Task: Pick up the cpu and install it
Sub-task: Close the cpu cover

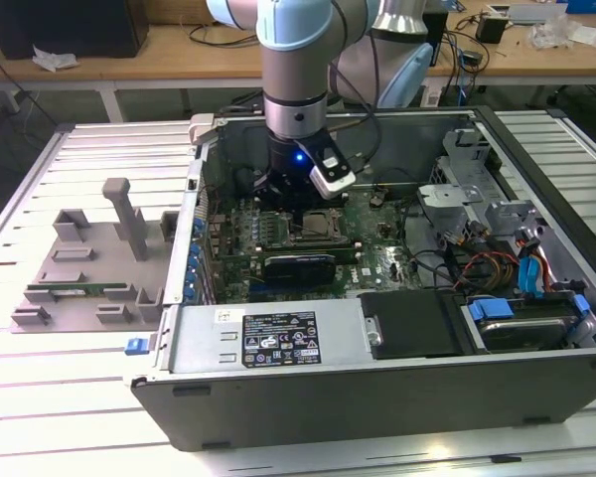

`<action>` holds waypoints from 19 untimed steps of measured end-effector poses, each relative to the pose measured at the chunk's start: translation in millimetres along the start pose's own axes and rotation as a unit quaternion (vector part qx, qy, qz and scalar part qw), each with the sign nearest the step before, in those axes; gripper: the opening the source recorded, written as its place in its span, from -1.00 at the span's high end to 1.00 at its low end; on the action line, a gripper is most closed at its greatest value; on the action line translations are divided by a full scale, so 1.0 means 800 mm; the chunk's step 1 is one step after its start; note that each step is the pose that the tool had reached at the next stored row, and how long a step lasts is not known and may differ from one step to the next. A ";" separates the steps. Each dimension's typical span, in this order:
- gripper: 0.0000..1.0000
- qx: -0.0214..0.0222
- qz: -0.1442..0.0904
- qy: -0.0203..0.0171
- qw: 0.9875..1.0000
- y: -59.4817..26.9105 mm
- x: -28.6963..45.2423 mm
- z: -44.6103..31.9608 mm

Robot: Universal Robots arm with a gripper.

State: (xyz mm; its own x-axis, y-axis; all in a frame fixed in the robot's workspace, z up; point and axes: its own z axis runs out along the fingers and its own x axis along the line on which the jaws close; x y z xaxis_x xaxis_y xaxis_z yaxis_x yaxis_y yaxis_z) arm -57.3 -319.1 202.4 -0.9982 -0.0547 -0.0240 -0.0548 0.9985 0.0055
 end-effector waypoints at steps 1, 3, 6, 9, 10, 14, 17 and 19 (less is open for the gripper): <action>0.79 0.000 0.000 0.000 1.000 0.000 0.0000 0.0000; 0.79 0.000 0.000 0.000 1.000 0.000 0.0000 0.0000; 0.79 0.000 0.000 0.000 1.000 0.000 -0.0004 -0.0015; 0.79 0.001 0.000 -0.002 1.000 0.000 -0.0014 -0.0075; 0.79 0.001 0.000 -0.002 1.000 0.000 -0.0011 -0.0102; 0.79 0.001 0.000 -0.002 1.000 0.000 -0.0014 -0.0279; 0.79 0.001 0.000 -0.002 1.000 0.000 -0.0028 -0.0401; 0.79 0.002 0.000 -0.002 1.000 -0.001 -0.0143 -0.0398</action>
State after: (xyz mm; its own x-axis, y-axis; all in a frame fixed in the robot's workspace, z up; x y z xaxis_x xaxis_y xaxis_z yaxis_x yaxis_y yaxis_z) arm -46.6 -319.1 234.5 -0.9981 -0.0548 -0.0278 -0.0549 0.9985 0.0008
